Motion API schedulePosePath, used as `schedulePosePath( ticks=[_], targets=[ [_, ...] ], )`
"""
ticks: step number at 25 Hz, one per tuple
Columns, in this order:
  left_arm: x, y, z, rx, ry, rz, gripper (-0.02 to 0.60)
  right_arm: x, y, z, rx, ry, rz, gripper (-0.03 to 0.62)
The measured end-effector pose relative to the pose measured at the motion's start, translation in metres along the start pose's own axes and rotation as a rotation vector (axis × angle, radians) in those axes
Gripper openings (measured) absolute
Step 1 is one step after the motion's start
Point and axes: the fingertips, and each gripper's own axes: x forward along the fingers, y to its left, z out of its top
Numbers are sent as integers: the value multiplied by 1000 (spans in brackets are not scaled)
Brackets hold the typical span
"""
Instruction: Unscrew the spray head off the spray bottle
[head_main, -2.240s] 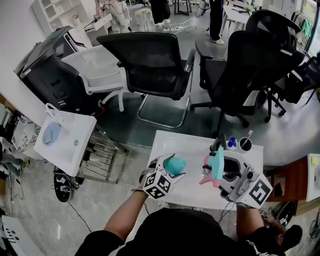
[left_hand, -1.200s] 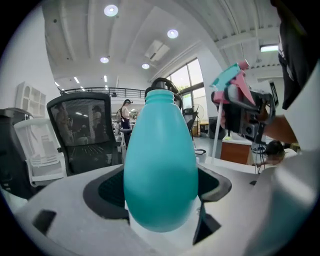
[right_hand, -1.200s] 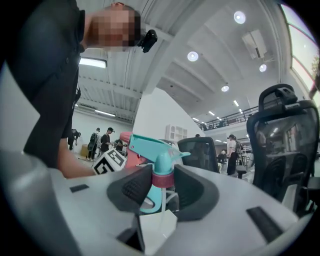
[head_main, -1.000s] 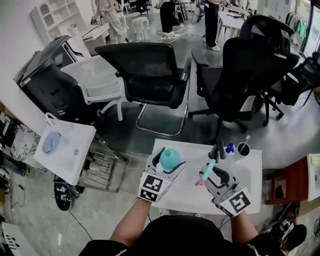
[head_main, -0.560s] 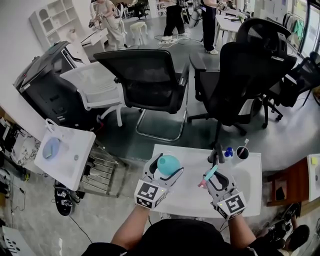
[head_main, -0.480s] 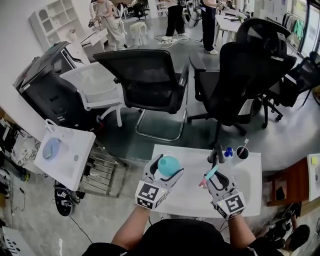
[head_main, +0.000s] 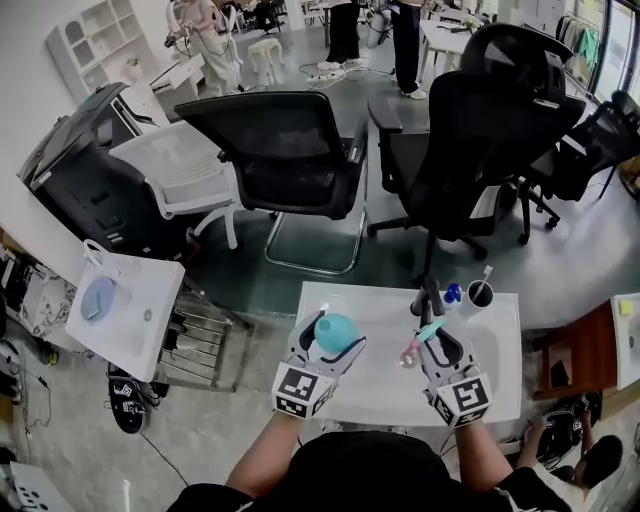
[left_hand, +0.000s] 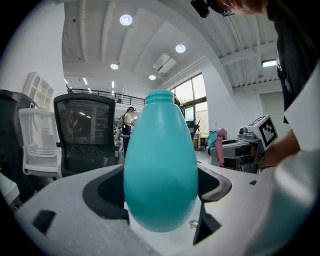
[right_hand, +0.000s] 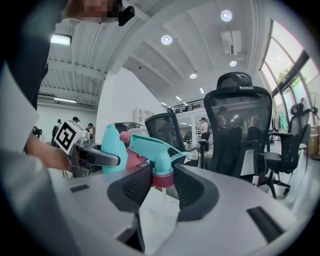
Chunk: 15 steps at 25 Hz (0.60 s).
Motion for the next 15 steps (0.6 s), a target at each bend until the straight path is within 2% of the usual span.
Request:
schedulePosePath(
  ticks=[5, 15],
  targets=[
    [1, -2, -6, -1, 7, -1, 409, -2, -8, 3, 1, -9, -43, 141],
    [6, -9, -11, 12, 22, -11, 410, -7, -14, 9, 13, -23, -71, 141]
  ],
)
